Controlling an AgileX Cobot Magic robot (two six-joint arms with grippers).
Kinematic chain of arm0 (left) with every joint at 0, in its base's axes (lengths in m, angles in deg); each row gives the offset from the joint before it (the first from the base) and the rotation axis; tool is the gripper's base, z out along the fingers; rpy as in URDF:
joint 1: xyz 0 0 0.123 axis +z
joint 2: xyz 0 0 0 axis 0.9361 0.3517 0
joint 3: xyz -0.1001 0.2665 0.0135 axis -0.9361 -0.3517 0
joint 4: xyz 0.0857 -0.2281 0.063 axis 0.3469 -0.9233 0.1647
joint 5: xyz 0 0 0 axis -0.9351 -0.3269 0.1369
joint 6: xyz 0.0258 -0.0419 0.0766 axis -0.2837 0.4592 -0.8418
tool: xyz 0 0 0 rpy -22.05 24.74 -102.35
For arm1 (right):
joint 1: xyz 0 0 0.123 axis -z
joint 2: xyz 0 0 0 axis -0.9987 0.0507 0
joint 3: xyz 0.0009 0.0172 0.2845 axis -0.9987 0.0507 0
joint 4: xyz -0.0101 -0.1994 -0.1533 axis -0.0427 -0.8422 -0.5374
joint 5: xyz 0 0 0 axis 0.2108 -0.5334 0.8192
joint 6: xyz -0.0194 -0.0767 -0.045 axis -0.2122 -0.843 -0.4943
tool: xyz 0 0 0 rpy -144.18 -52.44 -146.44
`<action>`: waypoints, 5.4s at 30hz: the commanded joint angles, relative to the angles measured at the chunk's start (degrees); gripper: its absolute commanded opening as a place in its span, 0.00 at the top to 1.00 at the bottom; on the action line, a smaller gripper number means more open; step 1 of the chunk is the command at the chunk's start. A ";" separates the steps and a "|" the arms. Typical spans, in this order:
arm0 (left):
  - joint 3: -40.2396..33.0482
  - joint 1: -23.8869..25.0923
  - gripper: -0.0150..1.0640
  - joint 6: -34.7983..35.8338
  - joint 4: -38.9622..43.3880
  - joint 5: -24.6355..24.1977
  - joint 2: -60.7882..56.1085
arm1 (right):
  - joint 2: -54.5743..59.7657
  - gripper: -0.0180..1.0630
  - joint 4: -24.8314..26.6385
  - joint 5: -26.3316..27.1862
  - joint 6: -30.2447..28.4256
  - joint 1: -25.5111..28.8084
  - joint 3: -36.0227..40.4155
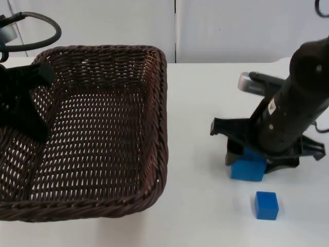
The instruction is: Pick up the basket with the left hand and place the largest block into the basket with the right hand.
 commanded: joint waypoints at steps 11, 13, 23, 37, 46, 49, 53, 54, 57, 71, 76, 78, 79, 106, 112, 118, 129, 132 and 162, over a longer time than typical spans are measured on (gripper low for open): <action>-0.09 0.10 0.99 -0.09 -1.83 -0.24 -1.00 | -13.29 0.98 -0.40 -7.11 -14.89 -0.26 -0.37; -0.09 0.10 0.99 -0.09 -1.83 -0.24 -1.00 | -16.42 0.98 -0.40 -9.23 -17.06 -0.26 -0.37; -0.09 0.10 0.99 -0.41 -1.83 -0.24 -1.00 | -28.00 0.98 -0.40 -17.26 -27.03 -0.26 -0.37; -0.09 0.10 0.99 -0.41 -1.83 -0.24 -1.00 | -33.66 0.98 -0.29 -21.82 -31.20 -0.26 -0.37; -0.09 0.10 0.99 -0.38 -1.83 -0.14 -1.00 | -33.66 0.98 -0.29 -21.97 -31.20 -0.26 -0.37; -0.09 0.10 0.99 -0.38 -1.83 -0.14 -1.00 | -33.66 0.98 0.23 -21.96 -31.20 -0.26 -0.37; -0.09 0.10 0.99 -0.38 -1.83 -0.14 -1.00 | -33.66 0.98 1.65 -21.83 -31.79 -0.34 -0.37; -0.09 0.10 0.99 -0.38 -1.83 -0.14 -1.00 | -33.66 0.98 2.91 -21.57 -32.86 -0.34 -0.37; -0.09 0.10 0.99 -0.38 -2.06 -0.26 -1.00 | -33.40 0.98 6.61 -21.74 -36.20 -0.34 -1.17; -0.09 0.10 0.99 -0.38 -2.43 -0.26 -1.00 | -20.39 0.98 10.36 -26.22 -41.72 -10.85 -20.63; -0.09 0.10 0.99 -0.38 -2.27 -0.26 -1.00 | -13.33 0.98 10.13 -26.87 -42.83 -14.46 -28.43; -0.09 0.10 0.99 -0.38 -2.27 -0.26 -1.00 | -11.92 0.98 10.13 -26.87 -43.02 -15.07 -30.02; -0.09 0.10 0.99 -0.38 -2.27 -0.26 -1.00 | -10.56 0.98 10.13 -26.87 -43.02 -15.57 -31.52; -0.09 0.10 0.99 -0.38 -1.84 -0.13 -1.00 | 0.93 0.98 3.07 -15.97 -43.02 -15.23 -35.56; -0.09 0.10 0.99 -0.38 -1.84 0.09 -1.00 | 2.51 0.98 2.95 -15.53 -43.02 -15.36 -35.56; -0.09 0.10 0.99 -0.38 -2.05 0.24 -0.90 | 3.99 0.88 3.55 -15.28 -43.02 -15.36 -35.56; -0.09 0.10 0.99 -0.38 -2.05 0.76 -0.92 | 3.89 0.32 4.58 -15.48 -43.02 -15.36 -35.56; -0.09 0.10 0.99 -0.38 -1.94 0.75 -0.92 | 3.78 0.32 4.06 -16.82 -43.02 -15.36 -35.56; -0.09 0.10 0.99 -0.38 -2.74 0.75 -0.92 | -24.09 0.32 0.97 -25.33 -43.04 -14.13 -22.33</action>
